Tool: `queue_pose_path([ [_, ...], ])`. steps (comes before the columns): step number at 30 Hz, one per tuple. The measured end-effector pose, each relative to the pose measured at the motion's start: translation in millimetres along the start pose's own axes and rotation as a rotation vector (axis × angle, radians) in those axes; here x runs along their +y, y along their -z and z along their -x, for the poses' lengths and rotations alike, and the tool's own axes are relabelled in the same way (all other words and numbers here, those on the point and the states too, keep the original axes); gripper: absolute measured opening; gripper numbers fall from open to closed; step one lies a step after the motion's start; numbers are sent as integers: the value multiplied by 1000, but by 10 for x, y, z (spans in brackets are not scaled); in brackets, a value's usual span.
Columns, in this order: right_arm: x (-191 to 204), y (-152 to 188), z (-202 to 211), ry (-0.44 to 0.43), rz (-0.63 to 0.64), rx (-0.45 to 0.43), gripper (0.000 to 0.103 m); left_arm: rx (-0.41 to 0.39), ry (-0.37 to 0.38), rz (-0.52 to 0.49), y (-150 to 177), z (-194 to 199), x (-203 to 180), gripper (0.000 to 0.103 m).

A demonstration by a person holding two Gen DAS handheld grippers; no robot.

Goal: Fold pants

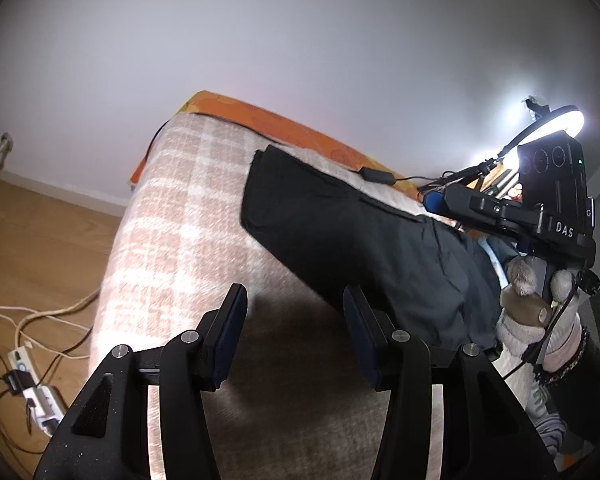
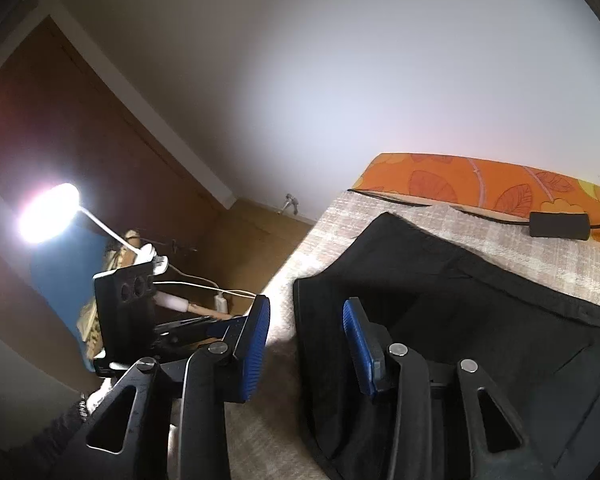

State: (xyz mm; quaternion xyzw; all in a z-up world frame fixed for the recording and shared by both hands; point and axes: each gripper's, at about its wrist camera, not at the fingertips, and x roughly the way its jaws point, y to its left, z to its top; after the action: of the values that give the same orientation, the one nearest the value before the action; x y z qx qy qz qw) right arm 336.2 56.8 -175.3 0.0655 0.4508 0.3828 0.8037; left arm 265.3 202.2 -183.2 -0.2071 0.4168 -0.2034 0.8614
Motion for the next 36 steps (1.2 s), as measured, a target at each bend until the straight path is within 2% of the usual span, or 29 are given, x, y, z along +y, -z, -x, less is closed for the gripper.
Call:
queue_pose_path([
  [5,101,111,-152,70,104,64,41,14,1,18,59,-55,65,49],
  [10,234,330,-346,127,223,141,41,1,99,35,122,50,28,49],
  [13,212,425,-464,162,238,167,41,-8,162,58,145,73,-9,62],
  [14,191,447,-490,171,232,172,41,-5,170,60,146,54,-21,64],
  [17,136,508,-494,197,220,176,41,13,150,85,139,-56,-36,64],
  [22,91,577,-376,222,213,164,41,-18,111,196,86,-213,6,64],
  [24,44,611,-311,226,193,160,46,-23,91,206,68,-289,-28,61],
  [25,8,623,-278,232,181,157,52,-25,87,203,57,-343,-55,52],
  [26,-29,635,-250,236,170,154,56,-29,88,195,50,-385,-80,31],
  [28,-95,652,-187,237,149,151,58,-54,64,165,18,-438,-140,10],
  [31,-199,658,-45,239,119,144,59,-98,55,126,-41,-430,-249,6],
  [36,-454,411,284,191,-14,70,70,-114,32,-91,-86,-432,-738,5],
])
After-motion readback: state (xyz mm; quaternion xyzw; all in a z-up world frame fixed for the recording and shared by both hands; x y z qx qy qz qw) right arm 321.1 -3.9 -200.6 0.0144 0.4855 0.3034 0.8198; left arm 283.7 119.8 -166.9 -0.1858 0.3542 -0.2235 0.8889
